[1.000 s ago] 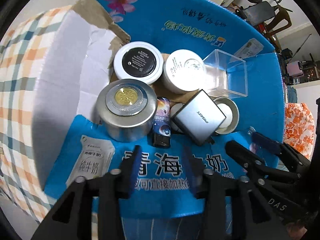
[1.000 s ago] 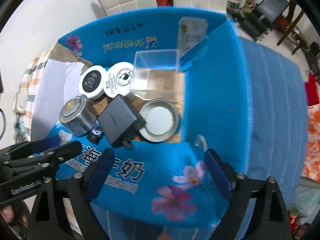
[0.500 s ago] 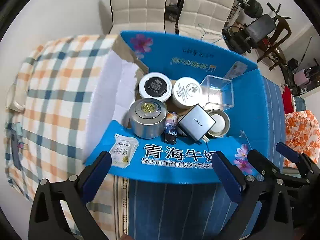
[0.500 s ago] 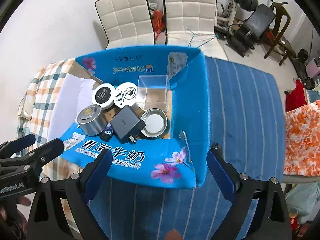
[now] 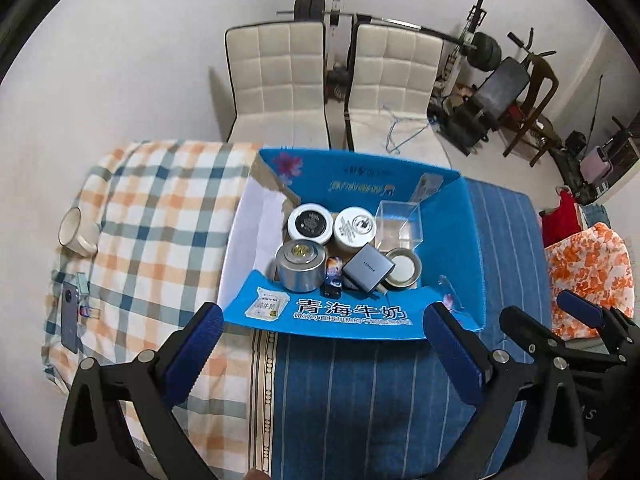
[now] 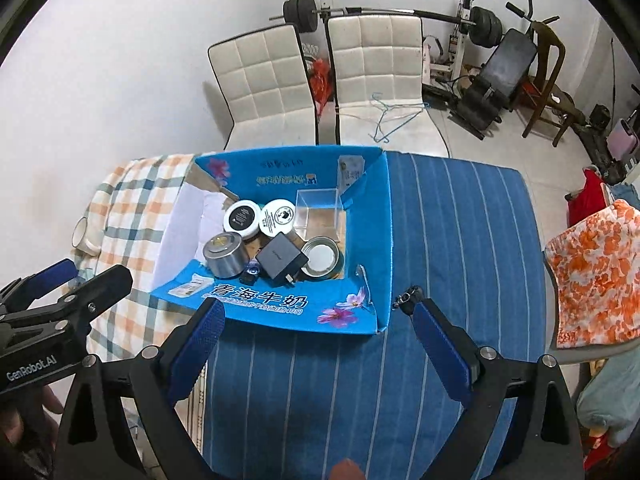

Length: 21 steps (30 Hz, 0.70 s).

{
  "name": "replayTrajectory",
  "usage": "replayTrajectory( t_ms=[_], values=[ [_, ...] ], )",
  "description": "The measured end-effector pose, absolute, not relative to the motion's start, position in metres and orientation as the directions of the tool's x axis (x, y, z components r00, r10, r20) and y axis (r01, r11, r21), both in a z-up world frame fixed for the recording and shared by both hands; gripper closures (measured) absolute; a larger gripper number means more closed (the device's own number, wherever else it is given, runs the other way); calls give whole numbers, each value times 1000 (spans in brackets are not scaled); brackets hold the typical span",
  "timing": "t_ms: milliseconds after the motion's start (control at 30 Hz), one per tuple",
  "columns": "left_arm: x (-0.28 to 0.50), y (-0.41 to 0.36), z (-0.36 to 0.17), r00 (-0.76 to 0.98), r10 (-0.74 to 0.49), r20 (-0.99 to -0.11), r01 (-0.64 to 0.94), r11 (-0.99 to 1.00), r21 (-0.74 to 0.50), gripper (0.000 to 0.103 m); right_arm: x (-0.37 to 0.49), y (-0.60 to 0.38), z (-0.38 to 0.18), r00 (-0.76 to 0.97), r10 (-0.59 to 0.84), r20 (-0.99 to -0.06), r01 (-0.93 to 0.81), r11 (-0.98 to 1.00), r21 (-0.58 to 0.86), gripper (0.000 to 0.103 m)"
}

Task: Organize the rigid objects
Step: 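Move the right tool to the keys on the bed and grasp them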

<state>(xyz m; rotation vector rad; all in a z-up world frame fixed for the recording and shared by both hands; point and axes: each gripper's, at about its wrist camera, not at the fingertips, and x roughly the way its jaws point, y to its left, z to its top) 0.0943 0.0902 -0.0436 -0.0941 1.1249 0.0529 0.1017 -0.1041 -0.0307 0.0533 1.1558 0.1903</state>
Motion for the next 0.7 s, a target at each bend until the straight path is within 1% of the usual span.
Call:
replayTrajectory(
  t_ms=[133,233,333,367,467,600,700],
  values=[
    [89,86,-33,450,-6,-893,-78,996,-46,0,97,-123,-27,411,173,-895,-68,985,159,6],
    [89,84,-37,447,-11,-895,-73,996,-49,0,103,-155,-43,405,119,-907,29,989,143,6],
    [94,80,-51,417,-25,-908,-66,996,-58,0,112,-194,-73,365,65,-929,134,983,122,6],
    [95,78,-55,412,-33,-910,-62,996,-64,0,115,-207,-87,343,28,-939,176,980,93,6],
    [104,71,-70,399,-41,-916,-58,996,-70,0,123,-235,-125,280,0,-960,247,966,72,6],
    [122,56,-92,384,-50,-922,-38,997,-70,0,138,-253,-178,217,29,-976,286,954,92,6],
    [137,41,-110,367,-42,-929,-7,999,-47,0,155,-259,-222,173,91,-981,316,938,143,6]
  ],
)
